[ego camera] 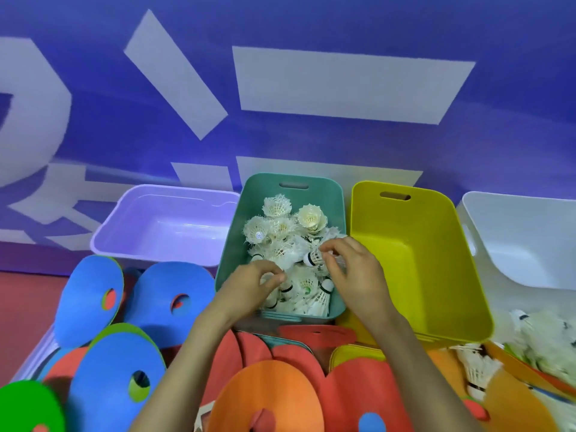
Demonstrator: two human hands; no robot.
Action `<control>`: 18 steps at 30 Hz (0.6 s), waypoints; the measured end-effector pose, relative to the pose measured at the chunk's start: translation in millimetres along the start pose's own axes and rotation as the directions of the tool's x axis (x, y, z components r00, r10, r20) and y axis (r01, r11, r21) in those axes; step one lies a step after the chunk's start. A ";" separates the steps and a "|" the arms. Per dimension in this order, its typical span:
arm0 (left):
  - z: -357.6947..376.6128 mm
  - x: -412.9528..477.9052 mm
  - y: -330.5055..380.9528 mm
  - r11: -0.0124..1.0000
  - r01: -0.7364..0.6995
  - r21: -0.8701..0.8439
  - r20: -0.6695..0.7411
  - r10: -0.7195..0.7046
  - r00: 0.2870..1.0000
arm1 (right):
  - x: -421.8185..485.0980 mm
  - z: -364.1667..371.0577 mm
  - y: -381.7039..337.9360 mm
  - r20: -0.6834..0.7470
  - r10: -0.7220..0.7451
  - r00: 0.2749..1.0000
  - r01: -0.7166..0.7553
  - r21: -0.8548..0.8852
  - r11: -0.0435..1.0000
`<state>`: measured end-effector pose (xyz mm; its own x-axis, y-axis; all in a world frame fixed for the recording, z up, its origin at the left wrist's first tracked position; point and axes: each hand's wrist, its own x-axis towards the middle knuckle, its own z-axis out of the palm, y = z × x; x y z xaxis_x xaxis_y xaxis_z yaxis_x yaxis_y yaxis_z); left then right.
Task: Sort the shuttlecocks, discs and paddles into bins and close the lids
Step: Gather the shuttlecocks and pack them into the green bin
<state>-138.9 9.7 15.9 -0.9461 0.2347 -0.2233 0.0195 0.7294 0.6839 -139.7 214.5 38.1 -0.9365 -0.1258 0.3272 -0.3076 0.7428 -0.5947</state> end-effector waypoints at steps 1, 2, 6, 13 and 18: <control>-1.4 1.2 -0.3 1.000 -0.012 -0.023 -0.070 0.010 0.997 | 1.1 2.2 0.1 0.001 0.005 1.000 -0.005 -0.008 1.000; -2.4 1.7 -1.2 0.999 -0.007 -0.032 -0.085 0.004 0.996 | 2.1 4.0 -0.5 -0.007 0.004 1.000 -0.004 -0.024 1.000; 2.9 2.8 -10.4 1.000 0.026 -0.008 -0.015 -0.026 1.000 | 17.7 10.3 -1.2 -0.135 -0.032 0.990 0.009 -0.174 0.985; 17.5 10.5 -1.0 0.997 0.055 0.057 0.045 -0.057 0.997 | 43.3 13.0 10.0 0.182 0.155 0.971 -0.083 -0.352 0.932; 28.2 16.2 19.6 0.986 0.078 0.145 0.175 -0.103 0.979 | 16.9 -16.7 15.2 0.180 0.138 0.974 -0.094 -0.233 0.968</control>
<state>-144.7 45.9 6.1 -0.8718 0.2673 -0.4106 -0.0073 0.8308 0.5565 -157.5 234.7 46.9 -0.9849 -0.1384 0.1038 -0.1701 0.8842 -0.4350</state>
